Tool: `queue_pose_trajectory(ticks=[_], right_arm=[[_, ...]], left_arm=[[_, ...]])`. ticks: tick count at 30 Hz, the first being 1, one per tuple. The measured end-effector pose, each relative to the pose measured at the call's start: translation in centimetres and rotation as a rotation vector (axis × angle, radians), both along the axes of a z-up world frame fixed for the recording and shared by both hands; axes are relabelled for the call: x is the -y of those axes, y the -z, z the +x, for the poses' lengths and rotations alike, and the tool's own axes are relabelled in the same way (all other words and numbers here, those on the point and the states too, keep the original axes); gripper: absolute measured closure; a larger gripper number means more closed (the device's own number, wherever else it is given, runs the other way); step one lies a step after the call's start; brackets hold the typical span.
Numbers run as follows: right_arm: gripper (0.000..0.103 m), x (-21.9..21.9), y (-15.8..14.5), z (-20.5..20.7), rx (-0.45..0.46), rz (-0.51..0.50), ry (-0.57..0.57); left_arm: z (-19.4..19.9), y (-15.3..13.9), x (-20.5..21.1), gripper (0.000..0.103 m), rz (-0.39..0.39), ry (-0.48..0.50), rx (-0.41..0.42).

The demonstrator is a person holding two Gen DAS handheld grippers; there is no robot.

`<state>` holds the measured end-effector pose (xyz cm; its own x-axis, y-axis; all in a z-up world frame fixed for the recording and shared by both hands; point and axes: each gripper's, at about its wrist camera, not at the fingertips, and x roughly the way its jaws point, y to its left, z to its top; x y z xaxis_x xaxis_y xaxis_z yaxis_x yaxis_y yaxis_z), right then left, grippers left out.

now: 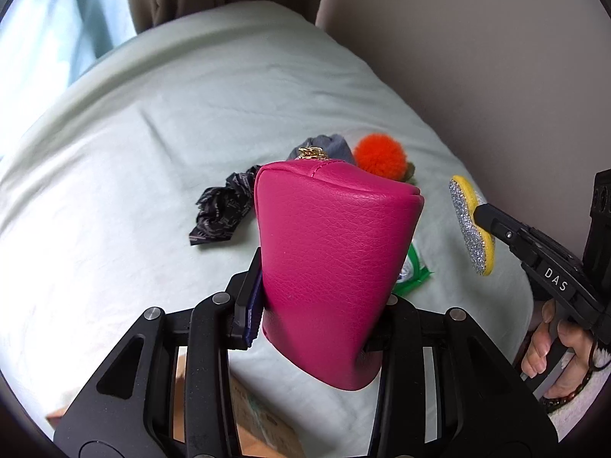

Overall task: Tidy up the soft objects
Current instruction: 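Carry the pink pouch and mesh pad into the box and open both tools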

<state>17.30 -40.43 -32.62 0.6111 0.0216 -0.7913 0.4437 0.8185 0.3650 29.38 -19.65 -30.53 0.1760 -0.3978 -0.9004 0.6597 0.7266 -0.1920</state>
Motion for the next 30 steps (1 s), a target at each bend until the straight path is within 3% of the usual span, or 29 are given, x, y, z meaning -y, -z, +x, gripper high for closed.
queue_pose_trajectory(ticks=[8,17,23,30], right_arm=[[0.092,-3.8,-9.0,-0.6,0.101,-0.061,-0.087],[0.092,-13.4,-17.9,-2.3,0.187,-0.084,-0.243],[0.092,-21.9,-20.4,-2.8,0.21,-0.07,-0.373],[0.092,-30.2,-18.9,-2.4,0.183,-0.03,-0.498]], left_arm=[[-3.1,-8.2,-6.7,0.07,-0.077,-0.095,0.068],[-7.1,-14.8,-19.6,0.07,-0.123,-0.275,0.125],[-9.1,-15.3,-28.7,0.07,-0.098,-0.384,0.121],[-10.2,-11.8,-36.0,0.069,-0.014,-0.45,0.073]])
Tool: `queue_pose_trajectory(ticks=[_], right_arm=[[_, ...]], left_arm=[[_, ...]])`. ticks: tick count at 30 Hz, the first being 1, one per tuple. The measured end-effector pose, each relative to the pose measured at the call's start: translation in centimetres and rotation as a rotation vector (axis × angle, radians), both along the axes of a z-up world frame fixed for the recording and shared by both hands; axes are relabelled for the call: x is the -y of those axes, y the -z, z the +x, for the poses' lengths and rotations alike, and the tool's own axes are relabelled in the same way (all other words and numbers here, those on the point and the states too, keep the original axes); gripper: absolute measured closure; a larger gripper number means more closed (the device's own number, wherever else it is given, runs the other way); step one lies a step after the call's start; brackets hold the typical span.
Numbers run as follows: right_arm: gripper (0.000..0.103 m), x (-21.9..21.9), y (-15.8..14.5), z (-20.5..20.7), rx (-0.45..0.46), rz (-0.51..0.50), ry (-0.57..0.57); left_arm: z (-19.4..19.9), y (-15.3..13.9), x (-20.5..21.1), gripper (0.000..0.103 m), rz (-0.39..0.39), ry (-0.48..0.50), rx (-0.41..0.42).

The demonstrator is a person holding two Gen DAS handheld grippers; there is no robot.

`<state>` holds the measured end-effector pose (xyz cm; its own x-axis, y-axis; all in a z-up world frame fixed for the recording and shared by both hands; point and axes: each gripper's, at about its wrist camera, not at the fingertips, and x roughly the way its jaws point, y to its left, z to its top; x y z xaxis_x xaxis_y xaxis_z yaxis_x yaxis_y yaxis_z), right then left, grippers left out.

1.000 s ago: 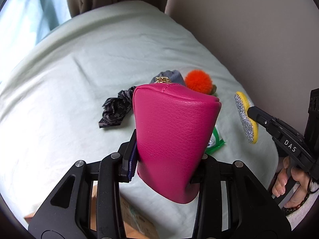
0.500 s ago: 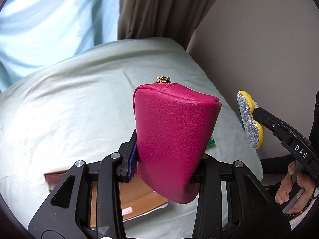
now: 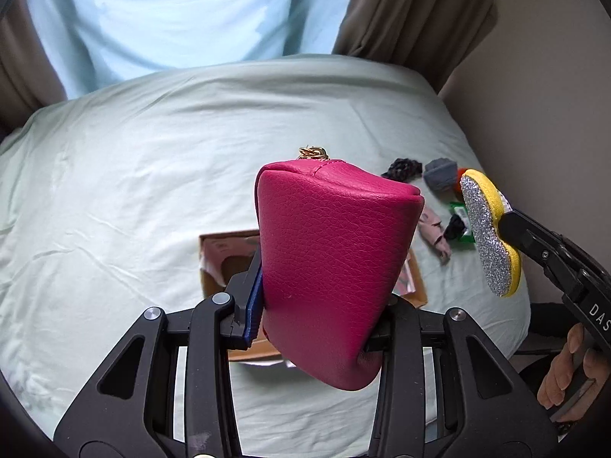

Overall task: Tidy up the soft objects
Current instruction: 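Carry the pink pouch and mesh pad into the box and open both tools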

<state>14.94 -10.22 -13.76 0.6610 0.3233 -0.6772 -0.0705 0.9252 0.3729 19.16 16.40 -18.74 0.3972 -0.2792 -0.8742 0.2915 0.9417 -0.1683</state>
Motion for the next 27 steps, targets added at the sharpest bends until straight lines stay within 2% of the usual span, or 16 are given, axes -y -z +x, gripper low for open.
queue_pose_trajectory(ticks=[6,12,16,21,27], right_arm=[[0.092,-4.8,3.6,1.1,-0.078,-0.003,-0.072],[0.092,-7.2,8.6,3.3,-0.188,-0.039,-0.124],[0.092,-7.5,12.2,5.1,-0.252,-0.055,-0.144],[0.092,-7.1,16.6,6.9,-0.33,-0.058,-0.145],[0.092,-6.6,20.3,8.3,-0.401,-0.067,-0.15]], left_arm=[[0.9,5.4,-1.4,0.069,0.045,-0.04,-0.088],[3.4,11.3,-0.6,0.07,0.067,-0.064,-0.166],[5.1,15.0,0.2,0.069,0.077,-0.067,-0.218],[6.3,19.3,1.8,0.07,0.125,-0.039,-0.269],[6.2,22.5,3.5,0.07,0.193,0.019,-0.312]])
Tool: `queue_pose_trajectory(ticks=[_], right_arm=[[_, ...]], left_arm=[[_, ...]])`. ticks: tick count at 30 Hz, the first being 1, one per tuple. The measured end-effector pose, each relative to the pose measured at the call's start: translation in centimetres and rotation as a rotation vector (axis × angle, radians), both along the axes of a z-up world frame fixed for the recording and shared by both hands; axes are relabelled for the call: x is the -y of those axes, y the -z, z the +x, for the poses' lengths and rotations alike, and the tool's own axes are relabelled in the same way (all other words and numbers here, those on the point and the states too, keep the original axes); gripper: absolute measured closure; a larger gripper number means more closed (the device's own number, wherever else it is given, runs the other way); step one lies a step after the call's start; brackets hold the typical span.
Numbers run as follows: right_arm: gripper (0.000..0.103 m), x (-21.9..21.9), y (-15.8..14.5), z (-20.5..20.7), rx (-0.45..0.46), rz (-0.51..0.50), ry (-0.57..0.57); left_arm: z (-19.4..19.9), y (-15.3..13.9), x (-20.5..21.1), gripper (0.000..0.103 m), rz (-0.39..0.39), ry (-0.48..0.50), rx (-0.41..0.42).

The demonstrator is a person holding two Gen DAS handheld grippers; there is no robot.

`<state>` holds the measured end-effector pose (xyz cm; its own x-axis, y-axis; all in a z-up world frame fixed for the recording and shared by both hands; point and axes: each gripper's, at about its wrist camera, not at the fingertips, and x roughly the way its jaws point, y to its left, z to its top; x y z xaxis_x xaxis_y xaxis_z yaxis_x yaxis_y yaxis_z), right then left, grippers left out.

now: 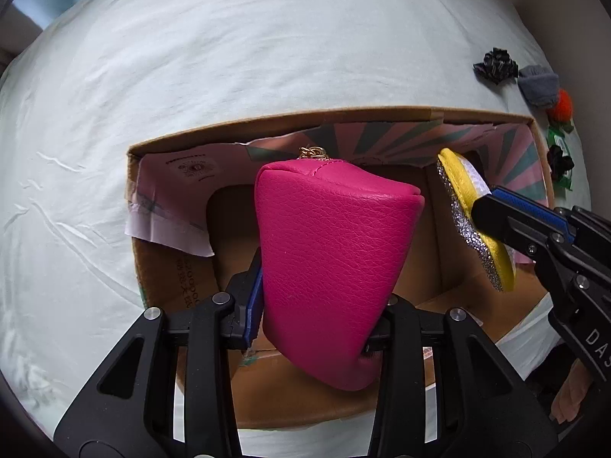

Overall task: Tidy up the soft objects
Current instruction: 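Carry the pink pouch and mesh pad into the box and open both tools, then withdraw both tools from the box toward the remaining items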

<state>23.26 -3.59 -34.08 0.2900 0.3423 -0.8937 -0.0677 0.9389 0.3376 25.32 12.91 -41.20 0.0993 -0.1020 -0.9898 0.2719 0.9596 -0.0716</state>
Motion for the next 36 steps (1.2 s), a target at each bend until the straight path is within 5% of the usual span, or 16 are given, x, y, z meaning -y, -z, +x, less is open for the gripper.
queue_pose_trajectory(ticks=[3,4,5,7,8,9,11,23,36], right_arm=[[0.091,0.2,0.5,0.4,-0.021,0.01,-0.009],[0.091,0.1,0.6,0.5,-0.029,0.01,-0.013],[0.087,0.0,0.7,0.7,-0.039,0.01,-0.021],[0.077,-0.1,0.9,1.2,-0.055,0.005,-0.035],[0.058,-0.1,1.0,1.3,-0.068,-0.001,-0.037],[0.026,0.0,1.0,1.4,-0.073,-0.009,-0.031],[0.0,0.5,1.3,1.6,-0.075,-0.015,-0.002],[0.0,1.1,0.2,0.8,-0.068,-0.001,0.04],[0.0,0.5,-7.6,-3.2,0.03,-0.053,0.03]], left_arm=[[-0.5,-0.6,0.5,0.063,0.005,0.052,0.037],[-0.7,-1.1,0.8,0.044,0.022,0.082,0.059],[-0.9,-1.5,1.1,0.009,0.04,0.109,0.08],[-1.4,-2.5,1.2,0.0,0.051,0.158,0.129],[-1.5,-2.6,1.2,0.0,0.047,0.177,0.128],[-1.6,-2.6,1.2,0.0,0.042,0.19,0.118],[-1.6,-2.7,1.1,0.0,0.043,0.193,0.113],[-3.1,-5.7,-0.3,0.0,-0.003,0.139,0.153],[-7.8,-14.5,-2.3,0.0,-0.029,0.09,0.279]])
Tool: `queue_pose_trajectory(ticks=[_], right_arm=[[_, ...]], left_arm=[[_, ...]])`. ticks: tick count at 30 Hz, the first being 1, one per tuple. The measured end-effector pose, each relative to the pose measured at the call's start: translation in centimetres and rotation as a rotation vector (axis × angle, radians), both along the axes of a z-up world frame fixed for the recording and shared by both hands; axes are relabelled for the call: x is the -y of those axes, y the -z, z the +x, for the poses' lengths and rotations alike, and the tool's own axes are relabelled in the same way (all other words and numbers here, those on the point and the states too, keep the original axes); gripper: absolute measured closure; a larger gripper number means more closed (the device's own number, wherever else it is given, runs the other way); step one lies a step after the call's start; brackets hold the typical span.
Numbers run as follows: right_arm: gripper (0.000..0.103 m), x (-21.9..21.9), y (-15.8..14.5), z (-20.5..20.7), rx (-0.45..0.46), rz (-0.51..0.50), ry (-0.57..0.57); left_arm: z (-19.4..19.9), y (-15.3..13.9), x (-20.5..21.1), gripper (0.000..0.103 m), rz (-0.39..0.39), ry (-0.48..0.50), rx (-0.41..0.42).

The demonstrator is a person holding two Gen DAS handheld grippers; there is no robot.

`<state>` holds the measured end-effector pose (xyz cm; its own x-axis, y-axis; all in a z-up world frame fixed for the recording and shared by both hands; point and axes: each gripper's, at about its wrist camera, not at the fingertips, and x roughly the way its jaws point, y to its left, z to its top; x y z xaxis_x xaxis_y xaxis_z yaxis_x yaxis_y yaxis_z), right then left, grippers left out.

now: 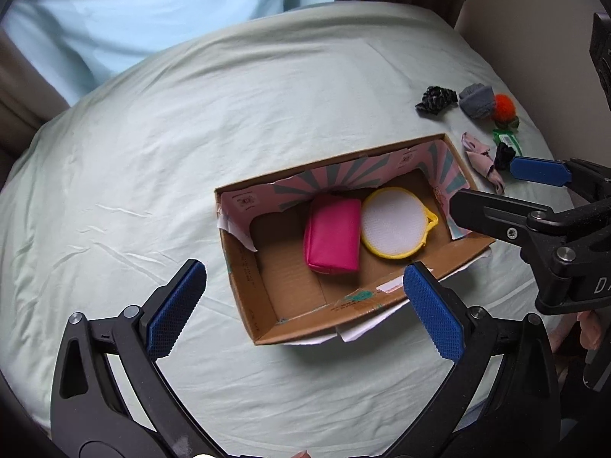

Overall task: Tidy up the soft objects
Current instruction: 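Withdraw both tools from the box toward the remaining items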

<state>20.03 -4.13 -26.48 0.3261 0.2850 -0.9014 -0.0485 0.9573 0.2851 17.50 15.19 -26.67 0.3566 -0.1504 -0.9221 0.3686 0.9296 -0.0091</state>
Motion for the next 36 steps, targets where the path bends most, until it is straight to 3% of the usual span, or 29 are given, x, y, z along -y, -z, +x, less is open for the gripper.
queue_pose_trajectory(ticks=[5,12,18,27,36], right_arm=[[0.0,0.6,-4.7,-2.5,0.061,-0.043,0.045],[0.0,1.9,-11.7,-7.5,0.234,-0.121,0.088],[0.0,4.8,-15.5,-11.6,0.329,-0.163,0.156],[0.0,12.1,-17.4,-15.3,0.407,-0.187,0.215],[0.0,21.5,-15.7,-15.2,0.38,-0.175,0.231]], left_arm=[[-2.6,-3.8,-1.0,0.0,-0.032,-0.056,0.041],[-6.8,-9.1,-1.1,0.0,-0.103,-0.115,0.125],[-10.2,-12.9,1.1,0.0,-0.137,-0.131,0.207],[-12.0,-15.1,8.4,0.0,-0.206,-0.172,0.223],[-10.0,-12.1,18.1,0.0,-0.232,-0.21,0.143]])
